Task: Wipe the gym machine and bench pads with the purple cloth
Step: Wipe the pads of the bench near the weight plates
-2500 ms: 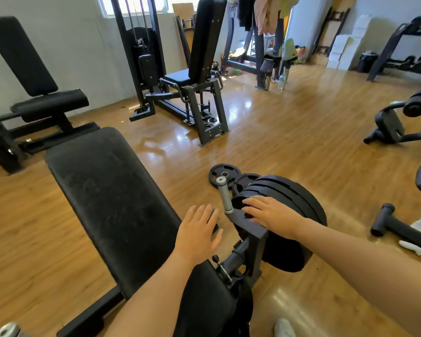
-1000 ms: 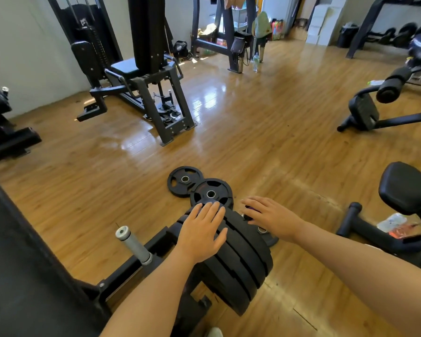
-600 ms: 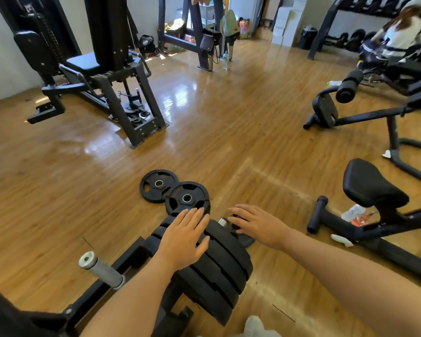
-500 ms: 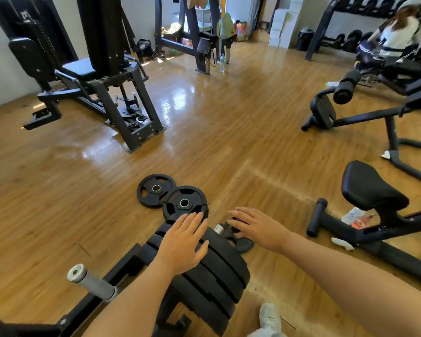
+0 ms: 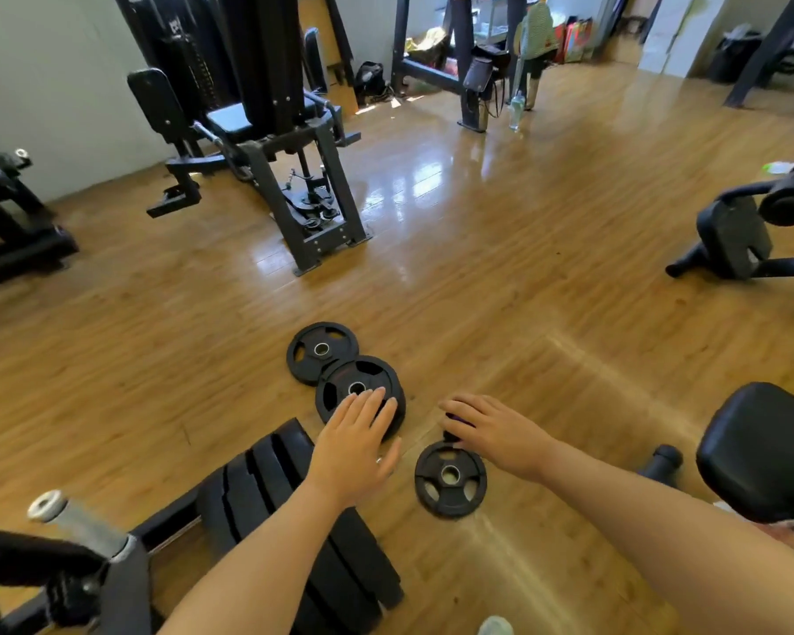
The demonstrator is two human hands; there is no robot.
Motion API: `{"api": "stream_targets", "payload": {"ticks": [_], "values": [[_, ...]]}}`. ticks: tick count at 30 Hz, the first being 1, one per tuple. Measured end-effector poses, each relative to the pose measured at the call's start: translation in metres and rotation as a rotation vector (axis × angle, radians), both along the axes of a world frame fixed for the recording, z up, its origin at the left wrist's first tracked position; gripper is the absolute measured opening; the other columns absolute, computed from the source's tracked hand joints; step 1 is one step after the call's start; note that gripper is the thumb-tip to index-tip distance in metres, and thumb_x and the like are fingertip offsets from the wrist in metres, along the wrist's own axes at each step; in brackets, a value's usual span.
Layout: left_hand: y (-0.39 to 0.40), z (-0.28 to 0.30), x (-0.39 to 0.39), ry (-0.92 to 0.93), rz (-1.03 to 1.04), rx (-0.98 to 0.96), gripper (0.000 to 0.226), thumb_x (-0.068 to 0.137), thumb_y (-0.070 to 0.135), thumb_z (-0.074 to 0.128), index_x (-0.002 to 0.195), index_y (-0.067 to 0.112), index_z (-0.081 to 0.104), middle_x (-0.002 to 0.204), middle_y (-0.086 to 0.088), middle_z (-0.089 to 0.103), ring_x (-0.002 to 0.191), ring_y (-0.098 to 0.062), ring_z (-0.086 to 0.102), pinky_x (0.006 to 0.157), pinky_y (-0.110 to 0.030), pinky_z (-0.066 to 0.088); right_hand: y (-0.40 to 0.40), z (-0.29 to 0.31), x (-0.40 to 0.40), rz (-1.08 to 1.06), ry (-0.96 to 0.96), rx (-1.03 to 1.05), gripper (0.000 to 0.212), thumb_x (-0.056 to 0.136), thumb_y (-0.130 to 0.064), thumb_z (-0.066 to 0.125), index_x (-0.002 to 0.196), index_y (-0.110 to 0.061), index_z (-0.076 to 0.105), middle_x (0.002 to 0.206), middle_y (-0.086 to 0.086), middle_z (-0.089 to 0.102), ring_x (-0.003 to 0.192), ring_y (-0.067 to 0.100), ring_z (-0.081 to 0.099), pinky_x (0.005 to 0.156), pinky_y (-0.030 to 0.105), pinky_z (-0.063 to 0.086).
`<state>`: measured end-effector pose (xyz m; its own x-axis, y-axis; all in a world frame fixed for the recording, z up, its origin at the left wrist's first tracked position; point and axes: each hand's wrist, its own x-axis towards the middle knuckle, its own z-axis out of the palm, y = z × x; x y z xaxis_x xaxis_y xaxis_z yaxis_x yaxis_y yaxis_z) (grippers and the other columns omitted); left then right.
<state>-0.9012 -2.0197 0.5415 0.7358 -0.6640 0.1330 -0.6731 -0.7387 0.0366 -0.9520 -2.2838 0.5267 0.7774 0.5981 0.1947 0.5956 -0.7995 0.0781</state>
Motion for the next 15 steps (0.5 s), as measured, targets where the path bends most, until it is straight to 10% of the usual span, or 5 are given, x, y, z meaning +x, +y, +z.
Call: {"api": "stream_targets", "payload": {"ticks": [15], "values": [[-0.075,-0.012,0.073,0.066,0.201,0.073,0.072,0.104,0.055,0.016,0.128,0.009,0.066,0.132,-0.01,0.064,0.122,-0.028,0.061,0.111,-0.037,0.028,-0.097,-0.018,0.129,0.171,0.031,0.014,0.043,0.096,-0.032,0.031,0.12,-0.017,0.063,0.128,0.006,0.062,0.117,0.028,0.059,0.087,0.037,0.056]]}}
